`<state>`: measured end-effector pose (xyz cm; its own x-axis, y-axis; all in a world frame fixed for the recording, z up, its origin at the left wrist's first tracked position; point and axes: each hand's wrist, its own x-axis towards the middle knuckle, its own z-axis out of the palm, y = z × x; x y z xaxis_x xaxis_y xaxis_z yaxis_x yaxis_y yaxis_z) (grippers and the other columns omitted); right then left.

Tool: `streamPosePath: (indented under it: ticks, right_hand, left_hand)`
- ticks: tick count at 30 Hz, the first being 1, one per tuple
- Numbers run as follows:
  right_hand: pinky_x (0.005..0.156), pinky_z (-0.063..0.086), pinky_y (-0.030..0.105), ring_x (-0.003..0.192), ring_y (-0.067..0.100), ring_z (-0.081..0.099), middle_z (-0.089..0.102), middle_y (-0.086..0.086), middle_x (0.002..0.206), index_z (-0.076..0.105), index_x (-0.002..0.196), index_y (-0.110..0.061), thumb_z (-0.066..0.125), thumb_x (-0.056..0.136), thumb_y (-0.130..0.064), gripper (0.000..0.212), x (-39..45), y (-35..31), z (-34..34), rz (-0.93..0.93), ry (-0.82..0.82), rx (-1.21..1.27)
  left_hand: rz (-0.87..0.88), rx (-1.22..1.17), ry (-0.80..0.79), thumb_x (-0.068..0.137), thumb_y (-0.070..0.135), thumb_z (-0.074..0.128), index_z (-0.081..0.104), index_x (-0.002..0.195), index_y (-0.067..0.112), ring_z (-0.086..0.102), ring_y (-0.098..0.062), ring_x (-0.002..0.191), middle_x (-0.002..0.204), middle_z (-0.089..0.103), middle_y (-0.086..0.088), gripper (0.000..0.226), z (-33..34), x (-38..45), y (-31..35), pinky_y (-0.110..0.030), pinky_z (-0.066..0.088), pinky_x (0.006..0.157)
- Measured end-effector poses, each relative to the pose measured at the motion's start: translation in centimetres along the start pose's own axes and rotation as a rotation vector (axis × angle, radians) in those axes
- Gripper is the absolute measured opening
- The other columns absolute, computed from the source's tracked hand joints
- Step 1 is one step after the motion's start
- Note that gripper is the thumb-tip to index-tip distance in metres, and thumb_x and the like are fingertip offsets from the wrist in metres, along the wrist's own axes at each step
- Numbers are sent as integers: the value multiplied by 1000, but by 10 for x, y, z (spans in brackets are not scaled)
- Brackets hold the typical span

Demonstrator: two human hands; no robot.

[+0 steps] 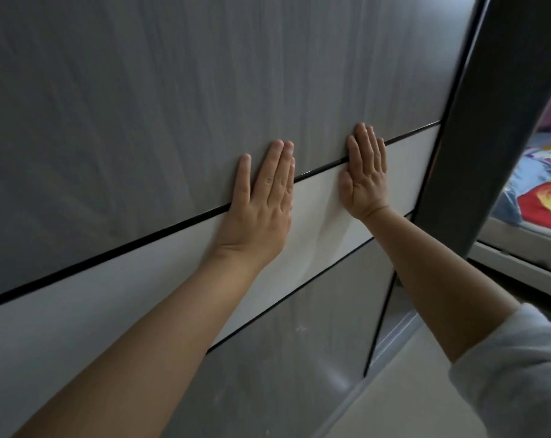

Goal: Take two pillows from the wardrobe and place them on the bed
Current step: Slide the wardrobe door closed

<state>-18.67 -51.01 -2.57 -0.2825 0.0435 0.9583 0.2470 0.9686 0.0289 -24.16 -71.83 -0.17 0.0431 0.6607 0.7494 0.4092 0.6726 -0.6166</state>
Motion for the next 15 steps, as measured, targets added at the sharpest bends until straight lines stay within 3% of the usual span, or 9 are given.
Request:
streamPosePath:
  ticks: [2,3,4,6,8,11,15]
  right_hand:
    - [115,-12,16,140,-4,-14,22,17,149,-21,138,-41,27,85,-24,74,0,21,-4,49,-72,0]
    - [116,-11,18,144,8,-2,33,28,141,-16,141,-37,27,85,-24,72,0,32,-6,72,-95,4]
    - [118,-6,24,143,26,15,40,35,135,-3,144,-26,28,85,-24,67,0,42,-8,89,-105,8]
    - [115,18,51,125,54,38,46,40,129,30,135,5,31,85,-22,57,1,63,-10,102,-135,7]
    - [101,30,63,119,58,40,46,41,129,42,124,16,32,84,-21,55,0,88,-11,116,-193,3]
    - [104,26,63,126,54,35,41,38,135,39,128,13,29,86,-23,56,-1,129,-11,149,-256,46]
    - [106,22,62,130,51,30,37,36,139,36,132,10,28,87,-23,57,-2,193,-7,152,-296,95]
  left_hand:
    - [-5,-4,-2,89,27,22,38,134,-5,45,-21,132,142,49,-7,57,4,16,17,-49,20,105]
    - [-5,-6,-4,89,27,22,38,134,-4,45,-20,132,142,49,-6,57,6,24,26,-48,20,105]
    - [-7,-2,-7,89,27,22,39,134,-4,45,-20,132,142,49,-6,57,8,32,35,-48,20,106]
    - [-19,7,-7,89,27,23,41,134,-2,46,-20,131,142,50,-6,57,11,50,54,-49,20,106]
    - [-35,25,-11,88,27,23,43,133,-1,47,-20,131,141,51,-5,57,14,68,76,-53,13,107]
    - [-56,45,-27,86,28,25,46,132,1,49,-20,129,139,53,-5,57,17,100,108,-52,2,107]
    - [-52,29,-45,83,32,30,53,129,7,54,-16,125,135,58,-1,57,24,141,153,-46,26,102]
